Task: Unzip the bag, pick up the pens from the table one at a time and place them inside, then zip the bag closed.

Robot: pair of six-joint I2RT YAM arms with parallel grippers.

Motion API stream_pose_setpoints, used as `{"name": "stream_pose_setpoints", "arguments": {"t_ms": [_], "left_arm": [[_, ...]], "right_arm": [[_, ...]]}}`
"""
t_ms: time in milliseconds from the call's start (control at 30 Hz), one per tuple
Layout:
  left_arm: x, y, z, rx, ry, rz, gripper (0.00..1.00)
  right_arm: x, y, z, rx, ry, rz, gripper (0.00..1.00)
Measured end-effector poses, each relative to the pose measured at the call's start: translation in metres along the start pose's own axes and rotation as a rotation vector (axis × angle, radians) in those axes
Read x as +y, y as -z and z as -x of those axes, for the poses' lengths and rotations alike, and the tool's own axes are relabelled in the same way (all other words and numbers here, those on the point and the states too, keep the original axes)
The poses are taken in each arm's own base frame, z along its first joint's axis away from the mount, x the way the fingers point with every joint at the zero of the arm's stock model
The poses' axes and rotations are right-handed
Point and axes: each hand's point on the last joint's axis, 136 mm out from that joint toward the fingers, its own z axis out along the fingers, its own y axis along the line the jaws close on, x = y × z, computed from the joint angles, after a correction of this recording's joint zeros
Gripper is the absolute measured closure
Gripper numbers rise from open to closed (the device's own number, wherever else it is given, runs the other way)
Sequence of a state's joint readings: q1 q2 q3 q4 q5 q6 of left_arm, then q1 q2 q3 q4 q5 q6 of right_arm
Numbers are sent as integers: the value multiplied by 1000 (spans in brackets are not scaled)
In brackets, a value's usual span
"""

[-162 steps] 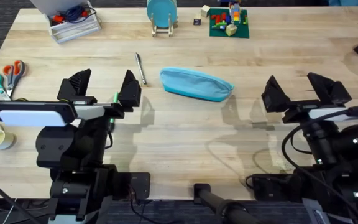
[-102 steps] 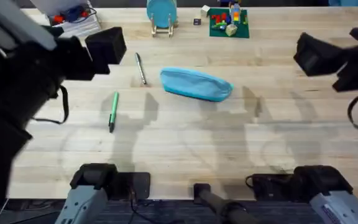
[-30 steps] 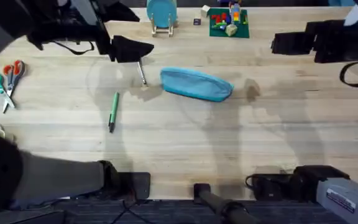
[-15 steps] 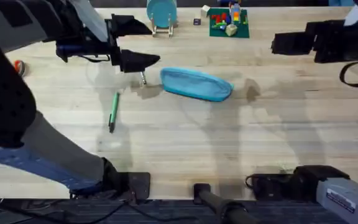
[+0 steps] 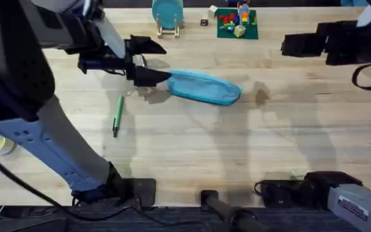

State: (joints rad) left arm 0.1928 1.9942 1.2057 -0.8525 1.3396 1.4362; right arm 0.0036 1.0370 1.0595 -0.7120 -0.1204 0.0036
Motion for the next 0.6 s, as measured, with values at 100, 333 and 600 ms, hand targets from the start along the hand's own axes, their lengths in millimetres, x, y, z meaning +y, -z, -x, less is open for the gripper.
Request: {"name": "stream_pose_setpoints", "arguments": {"t_ms": [100, 333, 600], "left_arm": [[-4, -10, -6, 15, 6, -30, 9], [-11, -26, -22, 127, -28, -68, 8], [-12, -30, -26, 157, -48, -74, 5]], "right_arm": [[0, 0, 0, 0, 0, 0, 4], [0, 0, 0, 0, 23, 0, 4], [0, 0, -1, 3, 38, 0, 4]]}}
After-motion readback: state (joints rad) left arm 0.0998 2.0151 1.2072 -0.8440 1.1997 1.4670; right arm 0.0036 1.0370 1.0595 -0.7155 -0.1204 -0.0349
